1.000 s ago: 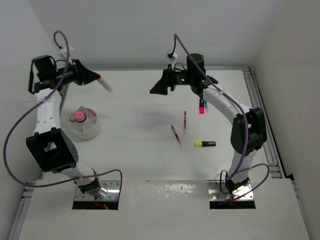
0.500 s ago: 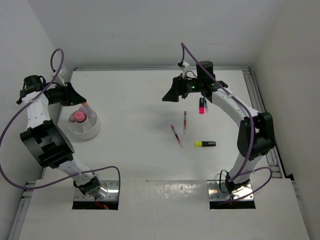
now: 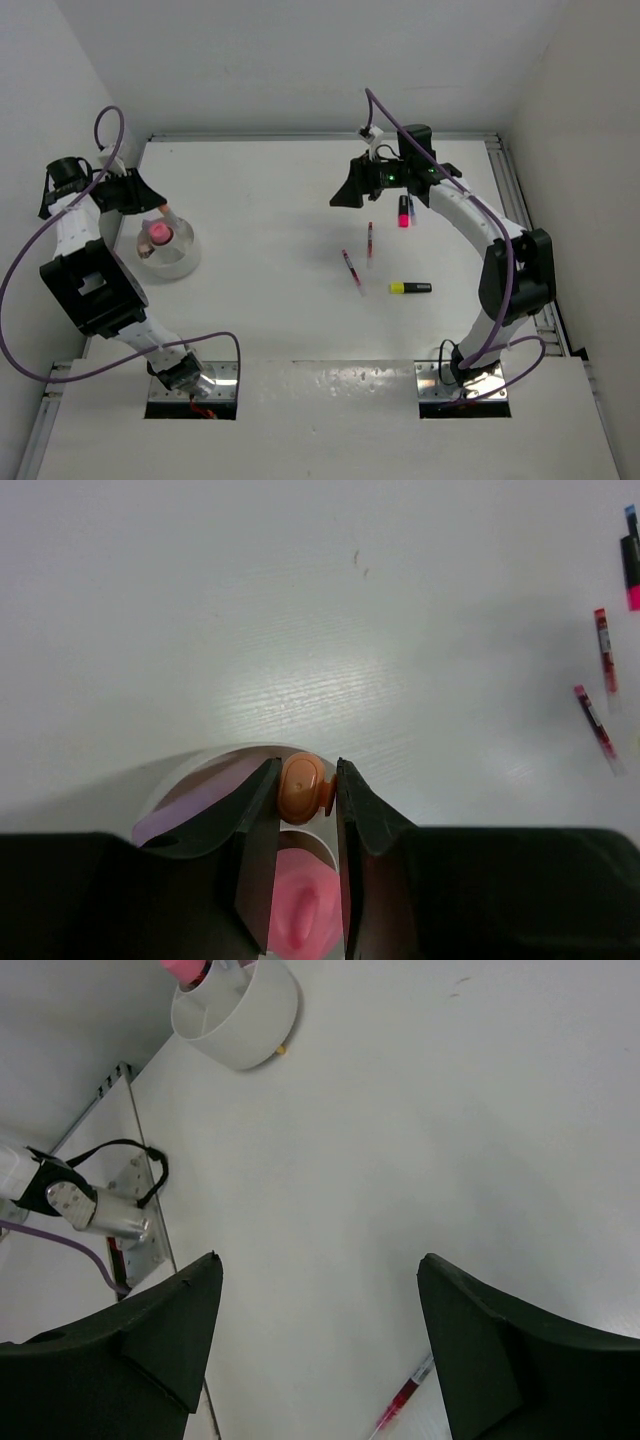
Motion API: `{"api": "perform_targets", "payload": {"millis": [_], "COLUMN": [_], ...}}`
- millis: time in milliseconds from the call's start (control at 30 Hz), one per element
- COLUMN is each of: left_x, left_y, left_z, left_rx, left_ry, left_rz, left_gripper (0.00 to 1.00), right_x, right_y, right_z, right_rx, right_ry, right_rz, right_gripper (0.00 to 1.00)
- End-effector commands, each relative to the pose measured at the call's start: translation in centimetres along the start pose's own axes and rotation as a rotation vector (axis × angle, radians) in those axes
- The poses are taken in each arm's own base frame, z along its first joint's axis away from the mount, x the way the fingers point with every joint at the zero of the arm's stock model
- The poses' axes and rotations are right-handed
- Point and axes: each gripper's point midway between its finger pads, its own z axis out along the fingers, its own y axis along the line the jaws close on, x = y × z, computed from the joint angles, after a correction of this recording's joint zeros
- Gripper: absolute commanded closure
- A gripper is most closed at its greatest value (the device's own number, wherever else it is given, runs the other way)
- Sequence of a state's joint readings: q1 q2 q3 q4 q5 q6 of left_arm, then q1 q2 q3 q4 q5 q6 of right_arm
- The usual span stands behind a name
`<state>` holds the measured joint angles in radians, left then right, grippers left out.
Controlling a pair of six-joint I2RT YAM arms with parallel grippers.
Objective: Sort the stationery into containers
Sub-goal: Place the stationery in the storage box.
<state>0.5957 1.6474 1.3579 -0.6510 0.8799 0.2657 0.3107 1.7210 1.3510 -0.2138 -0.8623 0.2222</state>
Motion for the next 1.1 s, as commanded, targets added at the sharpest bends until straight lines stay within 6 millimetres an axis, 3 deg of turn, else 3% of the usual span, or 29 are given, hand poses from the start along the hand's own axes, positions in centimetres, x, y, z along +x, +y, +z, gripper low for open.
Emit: {"api": "perform_targets", "payload": {"millis": [0,200,433,700,800,1067], "left_x": [-3.3,-4.1,-3.9,-1.1,0.2,4.4], "left_y": [-0.3,-0.6,1.6,3.5,3.9,4.2], "left_z": [-1.1,-2.0,-4.8,-8.8,-9.5,-8.3], "left_rx": [0.016,0.042,-0.075,-0.152,-0.152,-0.147], "left_ry": [-0.090,-0.109,-0.090,0.015,0.060,0.181], "left_rz": [0.044,0.042,0.057,0.010,-0.007,-0.037], "left_gripper": [1.00,1.00,1.00,1.00,1.00,1.00], "right_x": [-1.3,-1.1,-0.9,-0.4,-0.3,-0.4], "right_y": [1.0,0.8,0.7,0.4,0.3,-0.2], "right_z": [-1.0,-0.9,-0.9,-0.6,-0.5,-0.7], "right_rx": [0.003,0.002,0.004,0.005,0.002,0.005], "right_ry": [-0.030,-0.022,-0.014,-0.004,0.000,0.005], "right_rz": [-0.066,-0.066,-0.061,-0.051,-0.046,-0.040], "right_gripper": [0.23,0.23,0.23,0.23,0.24,0.24]}}
